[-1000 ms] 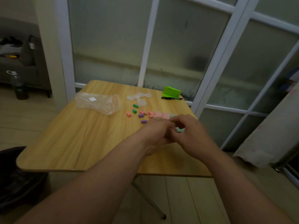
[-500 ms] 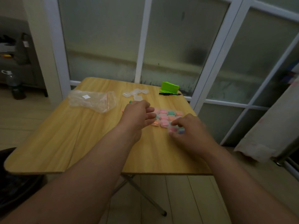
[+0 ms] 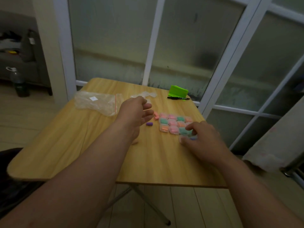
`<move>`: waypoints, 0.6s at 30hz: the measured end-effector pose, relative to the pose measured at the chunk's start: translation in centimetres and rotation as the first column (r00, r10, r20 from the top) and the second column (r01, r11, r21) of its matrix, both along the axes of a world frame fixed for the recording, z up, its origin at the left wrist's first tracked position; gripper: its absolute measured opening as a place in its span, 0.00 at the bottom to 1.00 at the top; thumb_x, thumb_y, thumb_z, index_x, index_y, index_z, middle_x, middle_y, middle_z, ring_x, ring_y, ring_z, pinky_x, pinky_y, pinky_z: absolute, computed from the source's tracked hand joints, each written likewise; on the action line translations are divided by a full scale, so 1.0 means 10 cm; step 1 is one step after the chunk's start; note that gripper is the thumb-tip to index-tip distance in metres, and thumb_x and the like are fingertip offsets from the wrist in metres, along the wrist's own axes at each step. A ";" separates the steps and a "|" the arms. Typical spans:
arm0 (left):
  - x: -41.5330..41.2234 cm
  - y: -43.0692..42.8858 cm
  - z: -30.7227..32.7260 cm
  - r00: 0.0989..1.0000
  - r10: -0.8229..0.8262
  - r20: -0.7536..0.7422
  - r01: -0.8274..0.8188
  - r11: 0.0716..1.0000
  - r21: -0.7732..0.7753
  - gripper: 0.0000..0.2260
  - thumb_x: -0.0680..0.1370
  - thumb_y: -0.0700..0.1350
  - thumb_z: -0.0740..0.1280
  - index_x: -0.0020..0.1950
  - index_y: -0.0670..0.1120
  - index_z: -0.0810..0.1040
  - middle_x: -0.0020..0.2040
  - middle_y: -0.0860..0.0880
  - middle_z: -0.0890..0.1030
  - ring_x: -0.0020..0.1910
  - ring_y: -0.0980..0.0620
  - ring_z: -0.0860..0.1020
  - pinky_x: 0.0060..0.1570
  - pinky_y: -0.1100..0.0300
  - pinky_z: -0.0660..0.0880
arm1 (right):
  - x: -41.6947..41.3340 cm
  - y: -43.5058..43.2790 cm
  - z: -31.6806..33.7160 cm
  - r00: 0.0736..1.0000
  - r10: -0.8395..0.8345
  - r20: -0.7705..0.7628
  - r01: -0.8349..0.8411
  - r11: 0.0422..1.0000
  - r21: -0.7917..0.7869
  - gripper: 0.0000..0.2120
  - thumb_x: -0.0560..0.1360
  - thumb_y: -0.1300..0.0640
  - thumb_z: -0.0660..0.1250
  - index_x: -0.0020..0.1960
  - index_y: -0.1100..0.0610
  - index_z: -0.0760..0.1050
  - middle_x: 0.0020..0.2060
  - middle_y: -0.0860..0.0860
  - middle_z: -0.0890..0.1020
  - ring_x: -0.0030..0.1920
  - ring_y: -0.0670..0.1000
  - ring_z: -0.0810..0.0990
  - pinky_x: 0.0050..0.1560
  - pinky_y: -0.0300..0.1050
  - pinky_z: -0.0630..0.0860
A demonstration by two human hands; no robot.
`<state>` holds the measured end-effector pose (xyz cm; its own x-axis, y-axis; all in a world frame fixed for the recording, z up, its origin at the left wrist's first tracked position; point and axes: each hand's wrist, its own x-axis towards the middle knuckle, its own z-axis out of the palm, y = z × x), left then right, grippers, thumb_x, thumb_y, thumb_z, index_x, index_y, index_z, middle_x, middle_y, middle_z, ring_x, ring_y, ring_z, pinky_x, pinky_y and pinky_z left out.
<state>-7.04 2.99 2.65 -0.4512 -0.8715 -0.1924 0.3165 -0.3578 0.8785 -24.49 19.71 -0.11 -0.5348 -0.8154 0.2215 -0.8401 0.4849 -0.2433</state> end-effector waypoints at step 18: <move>0.29 -0.82 0.19 0.942 0.231 -0.242 -0.233 0.972 0.019 0.11 0.84 0.44 0.63 0.60 0.39 0.80 0.57 0.41 0.81 0.54 0.44 0.81 0.58 0.47 0.83 | -0.29 -1.94 0.14 0.991 0.096 0.092 -0.090 0.994 -0.070 0.14 0.78 0.55 0.70 0.63 0.51 0.82 0.60 0.50 0.85 0.61 0.54 0.82 0.63 0.54 0.79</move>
<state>-4.13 -5.21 4.54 -0.2680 -0.9588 -0.0941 0.5924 -0.2410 0.7688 -27.43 0.30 1.28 -0.4783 -0.8482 0.2276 -0.8524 0.3861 -0.3526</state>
